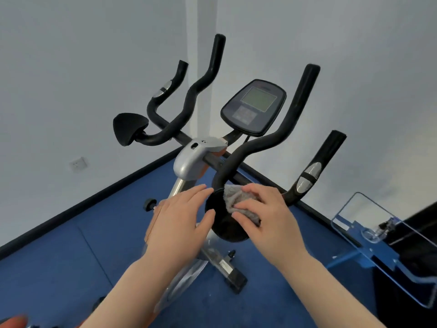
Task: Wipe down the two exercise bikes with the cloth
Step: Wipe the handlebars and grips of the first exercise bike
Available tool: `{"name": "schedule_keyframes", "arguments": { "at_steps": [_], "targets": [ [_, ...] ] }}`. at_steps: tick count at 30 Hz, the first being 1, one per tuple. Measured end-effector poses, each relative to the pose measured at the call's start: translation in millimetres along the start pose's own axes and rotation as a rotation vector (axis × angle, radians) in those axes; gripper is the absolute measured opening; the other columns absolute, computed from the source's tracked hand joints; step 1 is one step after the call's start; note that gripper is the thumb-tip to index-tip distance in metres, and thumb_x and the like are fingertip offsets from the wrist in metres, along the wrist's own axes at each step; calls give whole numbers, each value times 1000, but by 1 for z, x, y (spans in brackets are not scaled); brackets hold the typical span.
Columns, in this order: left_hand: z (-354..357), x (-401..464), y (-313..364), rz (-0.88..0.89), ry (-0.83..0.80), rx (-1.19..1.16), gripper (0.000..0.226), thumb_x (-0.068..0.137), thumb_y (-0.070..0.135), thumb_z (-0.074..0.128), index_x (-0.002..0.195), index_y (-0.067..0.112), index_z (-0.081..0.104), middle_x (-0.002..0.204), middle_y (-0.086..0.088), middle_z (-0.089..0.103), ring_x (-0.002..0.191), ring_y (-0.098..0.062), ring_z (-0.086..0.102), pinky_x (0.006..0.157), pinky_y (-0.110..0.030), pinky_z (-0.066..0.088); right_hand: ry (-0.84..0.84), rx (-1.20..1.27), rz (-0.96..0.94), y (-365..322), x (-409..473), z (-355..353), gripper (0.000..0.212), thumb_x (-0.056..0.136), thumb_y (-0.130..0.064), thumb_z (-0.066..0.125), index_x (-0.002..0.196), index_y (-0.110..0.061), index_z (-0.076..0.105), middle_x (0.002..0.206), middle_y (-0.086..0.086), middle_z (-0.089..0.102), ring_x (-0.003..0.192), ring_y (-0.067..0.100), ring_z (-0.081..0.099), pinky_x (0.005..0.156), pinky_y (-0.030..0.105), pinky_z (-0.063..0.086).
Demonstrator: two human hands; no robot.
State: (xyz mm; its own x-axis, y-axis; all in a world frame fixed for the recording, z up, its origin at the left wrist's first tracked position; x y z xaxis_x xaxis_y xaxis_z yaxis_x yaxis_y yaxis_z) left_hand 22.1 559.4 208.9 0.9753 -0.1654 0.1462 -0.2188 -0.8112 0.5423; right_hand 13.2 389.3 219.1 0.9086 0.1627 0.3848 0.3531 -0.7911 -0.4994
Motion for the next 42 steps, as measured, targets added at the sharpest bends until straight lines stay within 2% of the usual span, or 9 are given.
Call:
{"name": "schedule_keyframes", "arguments": {
  "at_steps": [6, 11, 16, 22, 25, 28, 33, 38, 42],
  "targets": [
    [6, -4, -7, 38, -36, -160, 47, 92, 36, 48, 139, 35, 41, 126, 22, 57, 101, -5, 52, 86, 0, 29, -4, -95, 7, -7, -2, -15, 8, 81, -27, 72, 84, -20, 73, 90, -11, 57, 88, 10, 54, 72, 31, 51],
    [8, -4, -9, 72, -29, -203, 48, 91, 28, 52, 138, 28, 44, 88, 3, 63, 77, -3, 49, 85, 9, 14, 171, -156, -7, -27, 12, -2, 9, 78, -17, 75, 86, -14, 75, 84, -2, 64, 81, 17, 57, 74, 26, 47],
    [9, -1, -14, 106, -64, -236, 48, 92, 24, 50, 139, 30, 43, 115, 19, 59, 96, 3, 51, 83, 8, 18, 4, -356, -129, -34, -6, 5, 8, 76, -27, 71, 82, -23, 75, 82, -10, 65, 81, 13, 51, 72, 23, 35],
    [11, 0, -24, 85, -70, -343, 47, 91, 15, 45, 134, 33, 48, 111, 18, 60, 95, 12, 50, 77, 1, 34, 160, -248, -82, -51, 4, 19, 7, 77, -21, 74, 83, -19, 74, 85, -5, 69, 86, 16, 59, 78, 31, 45],
    [9, 1, -26, 99, -45, -373, 47, 90, 11, 43, 128, 37, 53, 84, 13, 62, 76, -1, 57, 66, -12, 41, -27, -334, -160, -50, -10, 36, 5, 75, -22, 70, 79, -25, 72, 82, -11, 67, 80, 16, 57, 72, 27, 39],
    [8, 3, -22, 85, -42, -435, 45, 89, 6, 44, 126, 29, 57, 78, 11, 59, 67, 1, 55, 60, -7, 38, -280, -348, -323, -49, -11, 31, 8, 72, -20, 74, 77, -26, 71, 82, -11, 66, 80, 17, 57, 68, 32, 44],
    [6, -1, -16, 61, -32, -436, 44, 90, 6, 44, 127, 29, 56, 79, 13, 59, 72, 6, 54, 65, -2, 36, -231, -263, -279, -48, 8, 30, 4, 77, -22, 72, 80, -25, 73, 87, -9, 65, 87, 15, 52, 74, 30, 34],
    [10, -1, -20, 30, -48, -415, 43, 91, 15, 43, 128, 34, 54, 86, 11, 63, 70, -2, 57, 60, -11, 41, -522, -325, -329, -38, -7, 18, 8, 80, -27, 70, 82, -35, 68, 89, -18, 58, 94, 6, 49, 80, 23, 27],
    [8, 2, -19, 13, 3, -409, 36, 91, 35, 38, 122, 37, 57, 96, 16, 66, 94, 1, 60, 84, -25, 48, -410, -86, -144, -31, 26, -30, 6, 82, -26, 71, 84, -32, 72, 91, -18, 59, 93, 1, 49, 86, 18, 37]
  ]
}}
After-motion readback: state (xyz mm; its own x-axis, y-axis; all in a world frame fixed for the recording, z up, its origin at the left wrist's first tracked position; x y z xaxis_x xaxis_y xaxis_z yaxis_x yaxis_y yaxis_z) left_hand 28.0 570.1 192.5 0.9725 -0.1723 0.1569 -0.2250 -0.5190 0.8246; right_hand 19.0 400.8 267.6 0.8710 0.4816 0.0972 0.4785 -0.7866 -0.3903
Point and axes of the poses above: each hand's wrist, its own x-axis towards the middle knuckle, its own z-axis out of the palm, y = z × x, the point moved 7 cm from there along x, towards the middle knuckle
